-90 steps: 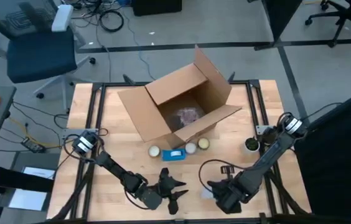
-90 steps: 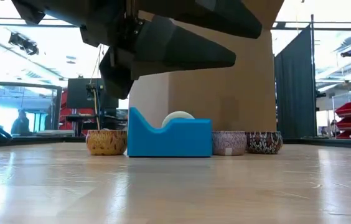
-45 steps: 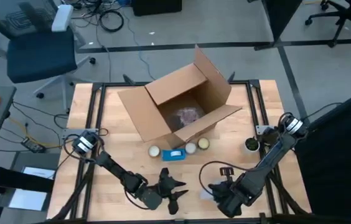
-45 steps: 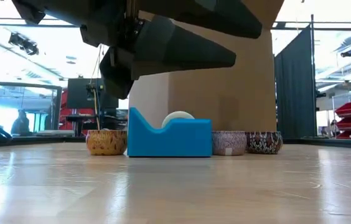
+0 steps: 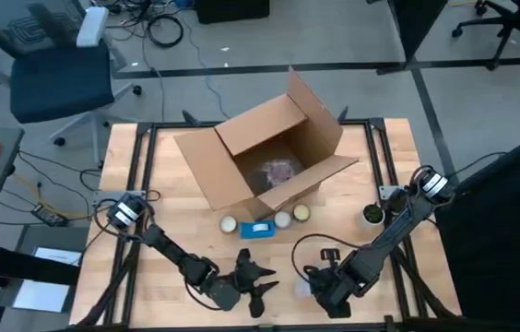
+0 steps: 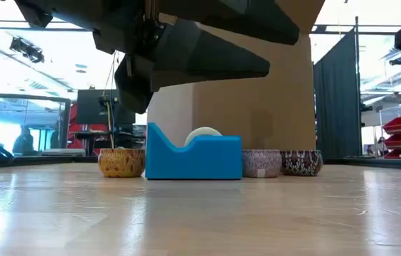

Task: Wrap mug
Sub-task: Wrap the purple mug with the bubble wrap

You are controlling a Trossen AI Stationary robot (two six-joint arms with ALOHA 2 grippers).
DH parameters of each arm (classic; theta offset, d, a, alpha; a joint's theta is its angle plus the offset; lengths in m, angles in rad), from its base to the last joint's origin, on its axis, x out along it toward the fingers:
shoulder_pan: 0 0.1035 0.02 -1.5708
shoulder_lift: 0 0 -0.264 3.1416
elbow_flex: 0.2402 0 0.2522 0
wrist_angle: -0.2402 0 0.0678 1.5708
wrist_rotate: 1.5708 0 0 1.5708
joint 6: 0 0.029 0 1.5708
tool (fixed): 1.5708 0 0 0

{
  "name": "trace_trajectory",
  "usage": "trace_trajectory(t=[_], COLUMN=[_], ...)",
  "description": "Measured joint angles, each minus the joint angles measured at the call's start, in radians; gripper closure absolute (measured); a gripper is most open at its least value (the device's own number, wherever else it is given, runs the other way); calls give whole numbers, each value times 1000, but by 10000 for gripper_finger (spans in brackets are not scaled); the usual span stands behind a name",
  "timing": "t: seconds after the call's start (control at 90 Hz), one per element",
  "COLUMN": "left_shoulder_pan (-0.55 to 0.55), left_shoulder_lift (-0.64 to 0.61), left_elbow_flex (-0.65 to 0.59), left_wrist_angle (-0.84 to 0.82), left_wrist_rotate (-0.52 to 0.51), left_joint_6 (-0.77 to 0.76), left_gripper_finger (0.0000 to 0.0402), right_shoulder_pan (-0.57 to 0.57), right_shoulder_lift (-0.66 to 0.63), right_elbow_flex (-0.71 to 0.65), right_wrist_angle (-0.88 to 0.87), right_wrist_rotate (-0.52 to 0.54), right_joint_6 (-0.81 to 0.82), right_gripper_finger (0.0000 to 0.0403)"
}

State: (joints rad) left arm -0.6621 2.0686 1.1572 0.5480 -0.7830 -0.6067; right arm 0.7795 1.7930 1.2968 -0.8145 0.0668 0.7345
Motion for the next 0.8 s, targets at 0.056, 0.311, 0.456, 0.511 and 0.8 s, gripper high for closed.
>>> trace_trajectory(t=[0.056,0.311,0.456,0.511,0.8], left_shoulder_pan=[0,0,0,0,0], left_shoulder_lift=[0,0,0,0,0], left_elbow_flex=[0,0,0,0,0], left_wrist_angle=[0,0,0,-1,-1], left_wrist_rotate=[0,0,0,0,2], left_joint_6=[0,0,0,0,0], left_gripper_finger=[273,273,273,273,273], right_shoulder_pan=[1,25,32,32,16], right_shoulder_lift=[1,-1,8,21,124], right_elbow_flex=[36,193,192,186,120], right_wrist_angle=[-50,-191,-169,-169,-159], right_wrist_rotate=[-2,56,115,120,67], right_joint_6=[-4,-13,-24,-18,-6], right_gripper_finger=[403,403,403,403,403])
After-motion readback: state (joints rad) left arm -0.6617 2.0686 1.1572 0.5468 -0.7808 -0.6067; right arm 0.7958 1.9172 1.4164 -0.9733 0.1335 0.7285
